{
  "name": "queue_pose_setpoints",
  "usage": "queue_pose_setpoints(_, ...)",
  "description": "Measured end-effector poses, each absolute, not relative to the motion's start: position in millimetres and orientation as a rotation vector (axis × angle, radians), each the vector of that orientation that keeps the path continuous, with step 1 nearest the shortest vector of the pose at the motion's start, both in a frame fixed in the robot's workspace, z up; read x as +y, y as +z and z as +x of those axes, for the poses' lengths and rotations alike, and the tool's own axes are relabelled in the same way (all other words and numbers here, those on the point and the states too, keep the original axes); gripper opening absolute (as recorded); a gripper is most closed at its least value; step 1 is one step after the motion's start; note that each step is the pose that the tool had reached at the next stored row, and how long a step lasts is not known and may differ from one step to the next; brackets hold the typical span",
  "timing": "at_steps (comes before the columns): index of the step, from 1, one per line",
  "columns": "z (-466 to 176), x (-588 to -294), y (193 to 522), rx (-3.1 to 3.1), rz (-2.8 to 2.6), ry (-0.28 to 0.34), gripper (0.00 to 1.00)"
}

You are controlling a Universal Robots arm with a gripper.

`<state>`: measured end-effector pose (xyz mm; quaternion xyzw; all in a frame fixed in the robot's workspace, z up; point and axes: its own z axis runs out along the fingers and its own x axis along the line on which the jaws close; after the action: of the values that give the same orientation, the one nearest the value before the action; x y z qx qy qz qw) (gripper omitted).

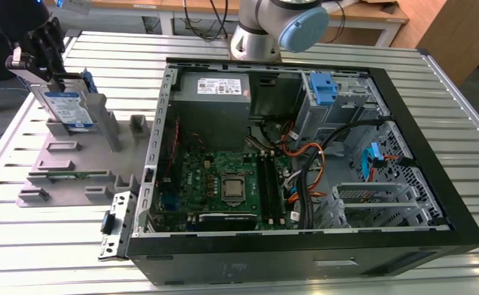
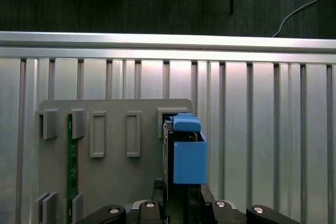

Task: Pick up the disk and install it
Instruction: 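Pick up the disk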

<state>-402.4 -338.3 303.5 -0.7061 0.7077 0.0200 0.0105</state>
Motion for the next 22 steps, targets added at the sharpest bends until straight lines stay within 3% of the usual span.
queue_pose_setpoints(22,-402.4,-344.2,306.9,2.21,-2.206,0.058,0.35)
